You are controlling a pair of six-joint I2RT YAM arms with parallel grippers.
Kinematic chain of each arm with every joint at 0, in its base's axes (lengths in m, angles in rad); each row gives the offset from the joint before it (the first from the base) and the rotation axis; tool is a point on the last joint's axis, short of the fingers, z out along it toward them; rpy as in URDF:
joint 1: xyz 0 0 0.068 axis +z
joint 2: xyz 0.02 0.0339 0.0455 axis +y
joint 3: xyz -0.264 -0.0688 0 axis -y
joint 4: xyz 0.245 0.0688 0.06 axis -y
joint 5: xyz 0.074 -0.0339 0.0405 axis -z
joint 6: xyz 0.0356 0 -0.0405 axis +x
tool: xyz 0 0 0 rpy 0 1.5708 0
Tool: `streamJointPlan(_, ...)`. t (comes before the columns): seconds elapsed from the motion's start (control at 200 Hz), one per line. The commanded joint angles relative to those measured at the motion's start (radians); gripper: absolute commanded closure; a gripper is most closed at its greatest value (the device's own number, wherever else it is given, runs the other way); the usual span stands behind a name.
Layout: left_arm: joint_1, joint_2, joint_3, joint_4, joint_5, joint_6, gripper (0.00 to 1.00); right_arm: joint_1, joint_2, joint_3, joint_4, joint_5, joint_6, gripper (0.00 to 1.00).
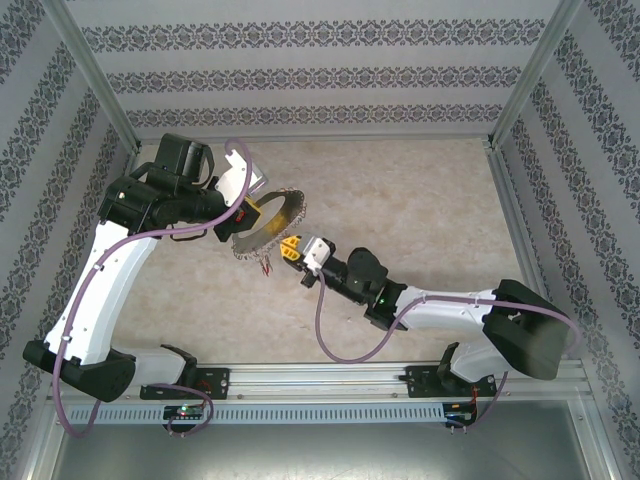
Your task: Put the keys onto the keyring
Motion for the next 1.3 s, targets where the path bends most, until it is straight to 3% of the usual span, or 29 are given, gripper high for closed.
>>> streamJointPlan(0.0, -0.016, -0.009, 0.015, 0.015, 0.002, -0.006, 1.0, 0.015, 0.018, 0.04, 0.023, -0.025, -0.014, 0.85)
streamJointPlan(0.355, -0.018, -0.004, 0.02, 0.013, 0.008, -0.001, 1.0, 0.019, 0.048, 0.048, 0.034, 0.042, -0.023, 0.83)
streamJointPlan(1.299, -0.019, -0.008, 0.015, 0.018, 0.013, -0.01, 1.0, 0.008, 0.018, 0.01, 0.025, 0.059, -0.064, 0.82)
